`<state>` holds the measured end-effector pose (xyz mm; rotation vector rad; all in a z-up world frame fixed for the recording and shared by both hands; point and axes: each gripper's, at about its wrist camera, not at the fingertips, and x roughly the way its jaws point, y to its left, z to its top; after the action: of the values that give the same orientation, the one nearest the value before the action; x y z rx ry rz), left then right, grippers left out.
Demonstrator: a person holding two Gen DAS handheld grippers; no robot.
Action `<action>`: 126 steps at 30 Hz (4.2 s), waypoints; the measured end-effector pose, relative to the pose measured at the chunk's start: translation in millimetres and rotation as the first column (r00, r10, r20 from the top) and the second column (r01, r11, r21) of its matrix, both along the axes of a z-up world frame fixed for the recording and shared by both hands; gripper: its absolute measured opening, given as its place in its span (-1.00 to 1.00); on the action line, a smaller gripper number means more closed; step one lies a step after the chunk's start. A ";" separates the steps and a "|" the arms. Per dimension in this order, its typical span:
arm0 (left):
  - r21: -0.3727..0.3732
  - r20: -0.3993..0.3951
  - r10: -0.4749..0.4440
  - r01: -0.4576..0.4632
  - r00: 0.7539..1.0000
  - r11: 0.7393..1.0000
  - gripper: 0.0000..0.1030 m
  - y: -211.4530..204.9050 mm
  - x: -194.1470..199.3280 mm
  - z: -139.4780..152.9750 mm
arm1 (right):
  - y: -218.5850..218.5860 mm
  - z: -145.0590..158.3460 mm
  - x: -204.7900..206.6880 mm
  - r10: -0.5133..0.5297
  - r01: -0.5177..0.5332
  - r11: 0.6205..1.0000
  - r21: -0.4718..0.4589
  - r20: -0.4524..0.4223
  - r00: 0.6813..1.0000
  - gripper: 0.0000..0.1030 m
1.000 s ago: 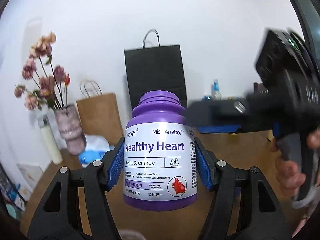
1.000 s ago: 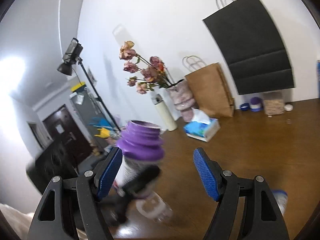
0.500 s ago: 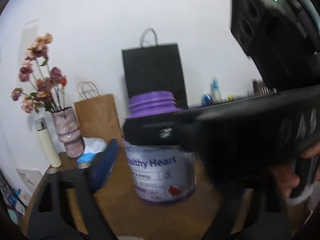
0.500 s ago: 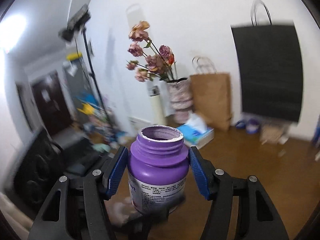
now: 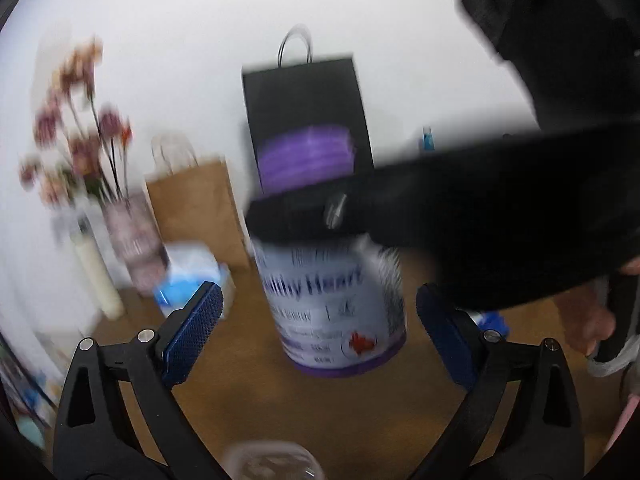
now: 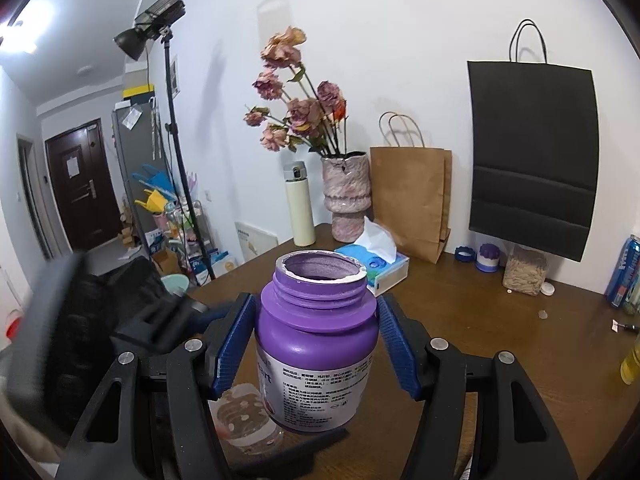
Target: Flip cup upright
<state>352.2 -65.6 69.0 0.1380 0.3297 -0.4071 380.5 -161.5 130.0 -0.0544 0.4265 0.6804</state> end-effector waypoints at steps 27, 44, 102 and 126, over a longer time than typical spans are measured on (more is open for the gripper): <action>0.008 0.010 0.077 -0.077 0.997 0.997 1.00 12.0 -18.7 -32.0 | 8.5 -53.2 -8.3 -0.028 0.023 0.998 -0.061 -0.089 0.996 0.30; -0.102 -0.264 -0.067 0.041 0.962 0.994 0.84 20.4 -35.3 -78.6 | 11.6 -118.0 -46.7 -0.075 0.042 0.977 -0.209 -0.153 0.985 0.26; -0.038 -0.184 0.236 -0.247 0.954 0.968 0.84 89.1 -145.7 -86.6 | 17.9 -103.5 -153.4 -0.081 0.063 0.990 -0.124 -0.141 0.987 0.56; -0.076 -0.119 0.310 -0.320 0.943 0.945 1.00 103.1 -192.5 -53.0 | -9.2 -110.1 -184.1 -0.192 0.192 0.981 -0.016 -0.065 0.979 0.60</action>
<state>159.7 37.5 16.0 -0.0300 0.4289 -0.1116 196.4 -170.8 19.9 -0.0001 0.4917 0.4906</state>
